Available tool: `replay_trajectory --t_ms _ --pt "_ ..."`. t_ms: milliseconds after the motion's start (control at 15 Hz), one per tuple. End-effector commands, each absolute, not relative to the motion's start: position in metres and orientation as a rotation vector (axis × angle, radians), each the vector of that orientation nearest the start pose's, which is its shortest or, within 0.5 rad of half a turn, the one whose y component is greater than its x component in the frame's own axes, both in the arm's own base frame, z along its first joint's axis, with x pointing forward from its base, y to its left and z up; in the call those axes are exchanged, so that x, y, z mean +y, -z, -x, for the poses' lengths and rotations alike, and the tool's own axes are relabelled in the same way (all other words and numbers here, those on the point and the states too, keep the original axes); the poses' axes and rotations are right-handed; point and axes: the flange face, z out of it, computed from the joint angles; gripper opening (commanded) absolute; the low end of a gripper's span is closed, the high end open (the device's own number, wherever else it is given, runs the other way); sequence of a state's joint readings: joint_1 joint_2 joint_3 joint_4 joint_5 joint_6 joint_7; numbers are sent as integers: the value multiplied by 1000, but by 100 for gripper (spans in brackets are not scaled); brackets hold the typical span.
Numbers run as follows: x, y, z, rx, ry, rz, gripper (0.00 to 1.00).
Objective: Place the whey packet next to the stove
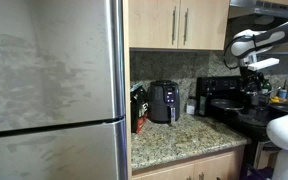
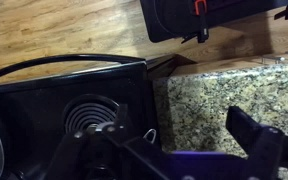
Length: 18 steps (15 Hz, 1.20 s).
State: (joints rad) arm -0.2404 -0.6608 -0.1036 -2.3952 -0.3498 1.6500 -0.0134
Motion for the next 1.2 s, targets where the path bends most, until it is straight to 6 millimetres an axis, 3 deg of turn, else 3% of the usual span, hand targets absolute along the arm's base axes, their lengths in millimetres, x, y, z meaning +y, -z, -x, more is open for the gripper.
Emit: replay_trajectory --t_ms 0,67,200,400,600,667,800,1000,1067,1133 --pt "-154 -541 -311 446 -225 3370 100" --pt "-151 -529 -326 417 -289 3371 100" --pt "-108 -504 -368 179 -364 3394 100" --pt "-36 -506 -405 -120 -234 3462 100" --pt "46 -532 -443 -308 100 3491 100" --pt "16 -515 -420 -222 -18 3492 100" --pt "51 -529 -433 -300 81 3494 100" --pt "51 -532 -437 -295 94 3492 100" --pt "58 -509 -442 -306 48 3538 100" --pt "52 -494 -431 -332 29 3498 100"
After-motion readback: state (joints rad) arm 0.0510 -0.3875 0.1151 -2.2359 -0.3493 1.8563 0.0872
